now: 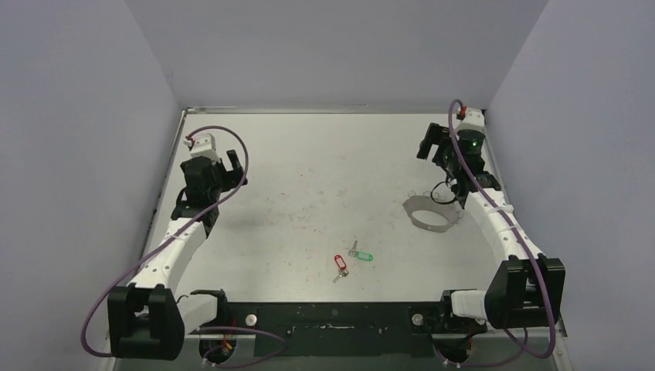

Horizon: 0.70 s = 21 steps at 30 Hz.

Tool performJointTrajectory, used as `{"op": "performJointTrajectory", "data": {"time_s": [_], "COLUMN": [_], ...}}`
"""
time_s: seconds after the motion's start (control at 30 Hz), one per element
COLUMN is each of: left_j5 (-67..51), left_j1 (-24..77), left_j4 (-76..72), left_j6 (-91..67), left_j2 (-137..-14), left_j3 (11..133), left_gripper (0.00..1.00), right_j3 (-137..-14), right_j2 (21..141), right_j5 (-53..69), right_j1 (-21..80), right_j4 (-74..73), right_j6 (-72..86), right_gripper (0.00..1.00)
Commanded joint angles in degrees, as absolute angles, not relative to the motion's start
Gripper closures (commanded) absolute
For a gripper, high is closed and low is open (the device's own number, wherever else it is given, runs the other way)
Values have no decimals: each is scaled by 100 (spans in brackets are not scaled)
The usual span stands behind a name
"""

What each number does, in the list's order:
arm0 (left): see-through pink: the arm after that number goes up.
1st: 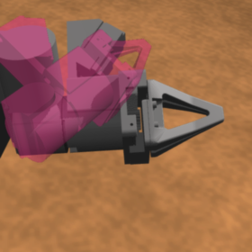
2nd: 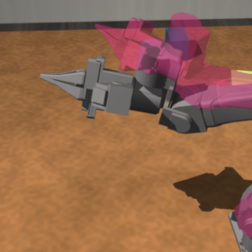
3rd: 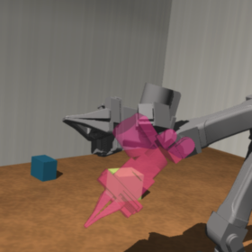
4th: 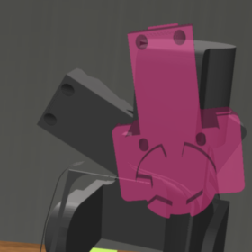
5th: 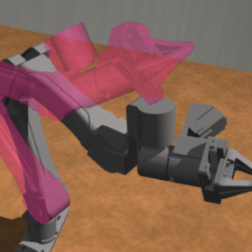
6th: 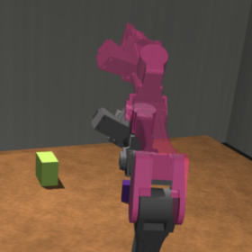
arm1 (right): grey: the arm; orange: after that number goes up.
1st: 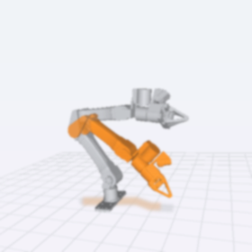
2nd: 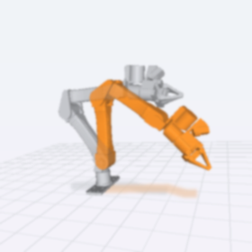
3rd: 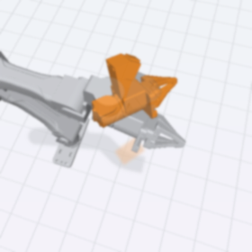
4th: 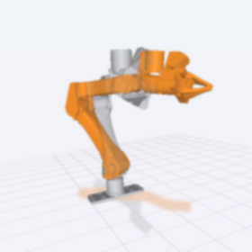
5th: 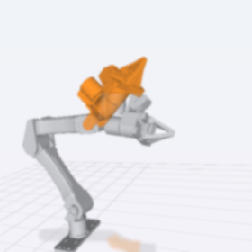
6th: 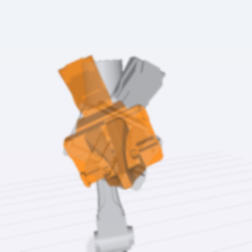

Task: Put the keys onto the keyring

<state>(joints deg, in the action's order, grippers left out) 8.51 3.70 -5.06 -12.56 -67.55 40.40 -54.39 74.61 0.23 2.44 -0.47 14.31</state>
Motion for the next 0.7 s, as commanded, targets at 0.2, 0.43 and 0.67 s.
{"op": "performJointTrajectory", "data": {"time_s": [0.2,0.43,0.67], "left_j5": [1095,521,-491], "left_j1": [230,202,202], "left_j4": [1845,2569,2439], "left_j6": [-3115,-3398,-3708], "left_j2": [-4505,-3530,-3813], "left_j3": [3579,3480,3467], "left_gripper": [3,3,3], "right_j3": [-5323,-4925,-4501], "right_j2": [7123,7651,7091], "right_j5": [-1459,-390,155], "right_j1": [170,-641,-659], "right_j4": [-2641,-3091,-3153], "right_j6": [3068,3208,2875], "right_gripper": [0,0,0]}}
